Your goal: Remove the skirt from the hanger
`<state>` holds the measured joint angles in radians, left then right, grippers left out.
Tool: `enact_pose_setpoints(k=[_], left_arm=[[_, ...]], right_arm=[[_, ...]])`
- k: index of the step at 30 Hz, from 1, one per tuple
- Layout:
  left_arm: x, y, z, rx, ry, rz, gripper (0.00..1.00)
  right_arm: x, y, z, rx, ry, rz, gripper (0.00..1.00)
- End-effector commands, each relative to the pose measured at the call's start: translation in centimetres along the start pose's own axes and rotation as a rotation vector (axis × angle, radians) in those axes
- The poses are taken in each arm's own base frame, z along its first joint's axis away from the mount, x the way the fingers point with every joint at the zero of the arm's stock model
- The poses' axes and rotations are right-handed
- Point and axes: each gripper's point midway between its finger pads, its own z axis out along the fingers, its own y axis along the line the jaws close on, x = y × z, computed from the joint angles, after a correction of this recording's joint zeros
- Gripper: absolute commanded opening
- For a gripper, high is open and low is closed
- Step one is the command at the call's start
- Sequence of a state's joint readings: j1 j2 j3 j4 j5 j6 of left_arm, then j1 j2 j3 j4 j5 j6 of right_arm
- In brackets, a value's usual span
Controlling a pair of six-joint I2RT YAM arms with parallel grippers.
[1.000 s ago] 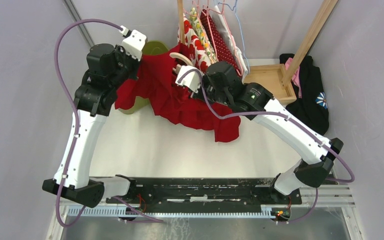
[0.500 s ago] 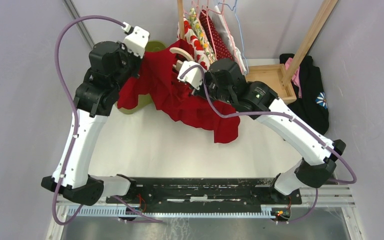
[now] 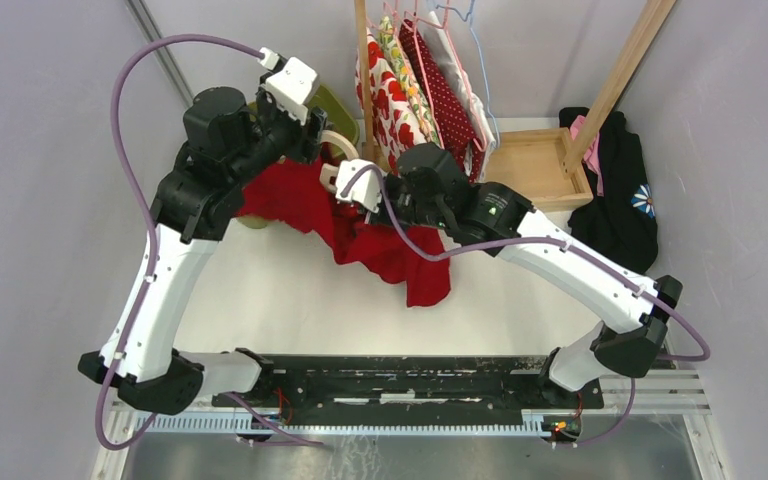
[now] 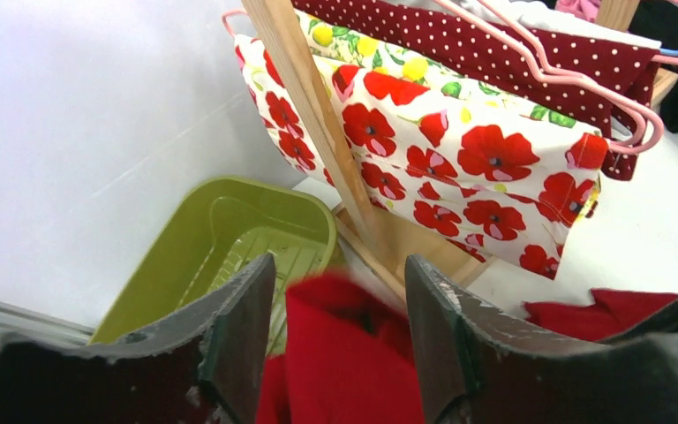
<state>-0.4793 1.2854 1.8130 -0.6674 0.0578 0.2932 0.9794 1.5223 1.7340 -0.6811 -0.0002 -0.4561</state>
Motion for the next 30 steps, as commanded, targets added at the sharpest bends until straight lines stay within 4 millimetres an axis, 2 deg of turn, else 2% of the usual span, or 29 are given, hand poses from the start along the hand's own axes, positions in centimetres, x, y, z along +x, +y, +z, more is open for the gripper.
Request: enact_pose_setpoints(k=[1, 9, 13, 16, 20, 22, 30], left_arm=[[-1.1, -1.8, -0.9, 0.082, -0.083, 0.01, 0.65], [1.7, -2.2, -2.2, 0.117, -0.005, 0.068, 0.81], [1.6, -2.2, -3.8, 0.104, -0.021, 0.069, 0.89], [1.9, -1.9, -5.1, 0.085, -0.014, 0.085, 1.0], [3.8, -1.3, -6.3, 0.045, 0.046, 0.122, 0.99], [4.0, -1.2, -6.9, 0.04, 0.046, 0.138, 0.99], [5.7, -1.7, -7.2, 0.088, 0.124, 0.18, 0.99]], right_arm=[[-7.7, 0.1, -1.4, -0.017, -0.299, -0.067, 0.01], [-6.8, -0.4, -1.7, 0.003, -0.269, -0.077, 0.01], [-5.9, -1.1, -1.5, 0.018, -0.243, -0.071, 0.01], [-4.7, -2.2, -1.4, 0.049, -0.208, -0.076, 0.0], [-3.4, -3.7, -1.8, 0.083, -0.182, -0.068, 0.01], [-2.9, -4.0, -1.9, 0.089, -0.173, -0.064, 0.01], [-2.1, -3.9, -2.3, 0.086, -0.154, -0.082, 0.01]])
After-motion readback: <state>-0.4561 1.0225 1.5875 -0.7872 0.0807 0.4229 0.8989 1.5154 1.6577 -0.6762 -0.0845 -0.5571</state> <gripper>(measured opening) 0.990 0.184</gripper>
